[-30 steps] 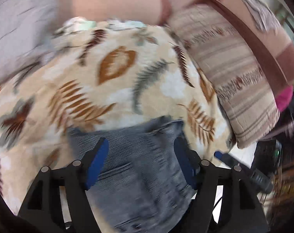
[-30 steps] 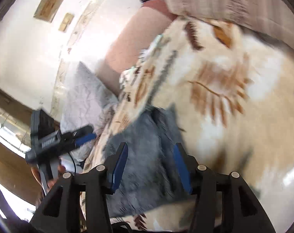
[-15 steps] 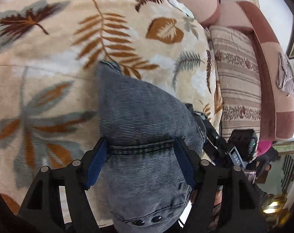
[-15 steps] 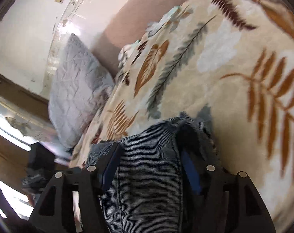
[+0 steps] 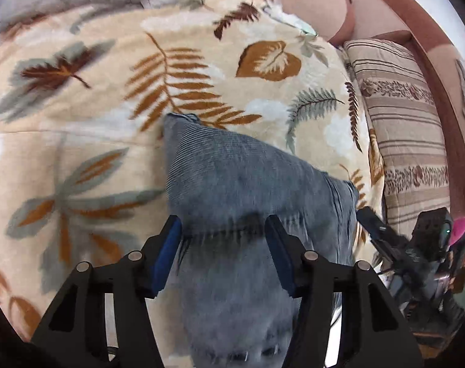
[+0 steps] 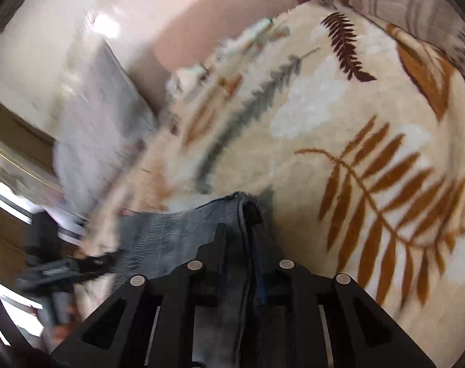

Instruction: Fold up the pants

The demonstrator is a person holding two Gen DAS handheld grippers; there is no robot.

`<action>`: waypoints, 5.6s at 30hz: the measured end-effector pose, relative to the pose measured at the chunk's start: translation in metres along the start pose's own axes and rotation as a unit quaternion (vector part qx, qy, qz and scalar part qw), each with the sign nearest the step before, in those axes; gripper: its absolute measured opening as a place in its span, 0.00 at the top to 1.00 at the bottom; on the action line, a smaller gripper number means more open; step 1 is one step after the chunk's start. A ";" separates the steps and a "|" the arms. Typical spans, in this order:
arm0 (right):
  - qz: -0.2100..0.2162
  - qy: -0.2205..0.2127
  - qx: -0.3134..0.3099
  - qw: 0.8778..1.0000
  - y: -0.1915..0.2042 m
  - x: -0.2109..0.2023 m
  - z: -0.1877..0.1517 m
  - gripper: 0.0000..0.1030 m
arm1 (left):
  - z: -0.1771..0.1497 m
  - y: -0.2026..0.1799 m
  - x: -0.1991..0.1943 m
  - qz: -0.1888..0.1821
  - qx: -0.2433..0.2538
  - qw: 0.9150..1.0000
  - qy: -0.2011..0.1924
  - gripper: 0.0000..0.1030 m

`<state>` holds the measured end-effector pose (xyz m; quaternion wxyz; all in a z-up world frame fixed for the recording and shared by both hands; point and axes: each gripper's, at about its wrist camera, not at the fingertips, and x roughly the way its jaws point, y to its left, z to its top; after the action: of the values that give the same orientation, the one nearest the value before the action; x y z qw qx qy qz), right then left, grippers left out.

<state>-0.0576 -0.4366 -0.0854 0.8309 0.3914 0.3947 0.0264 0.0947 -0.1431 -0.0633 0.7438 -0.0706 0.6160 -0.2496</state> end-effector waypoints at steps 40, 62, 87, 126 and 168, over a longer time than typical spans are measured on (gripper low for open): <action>-0.055 0.002 -0.047 0.997 0.024 -0.037 -0.019 0.53 | -0.049 0.016 -0.027 -0.021 -0.018 1.000 -0.003 0.37; -0.024 0.062 0.006 0.998 -0.012 0.010 -0.003 0.40 | -0.023 0.034 0.015 -0.063 -0.051 0.995 0.052 0.35; -0.060 0.078 -0.170 0.981 0.105 0.034 -0.020 0.82 | -0.007 0.025 -0.041 -0.062 -0.001 0.997 -0.042 0.76; -0.279 -0.007 -0.276 0.920 0.177 0.030 -0.083 0.09 | -0.081 0.072 -0.087 0.249 -0.006 0.943 -0.219 0.29; -0.307 -0.073 -0.289 0.904 0.143 -0.026 -0.091 0.07 | -0.106 0.058 -0.093 0.234 0.037 0.955 -0.178 0.28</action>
<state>-0.0991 -0.2897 -0.0080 0.9010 -0.0050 0.4087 -0.1454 -0.0003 -0.0292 -0.0301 0.8809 0.0595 0.4636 -0.0748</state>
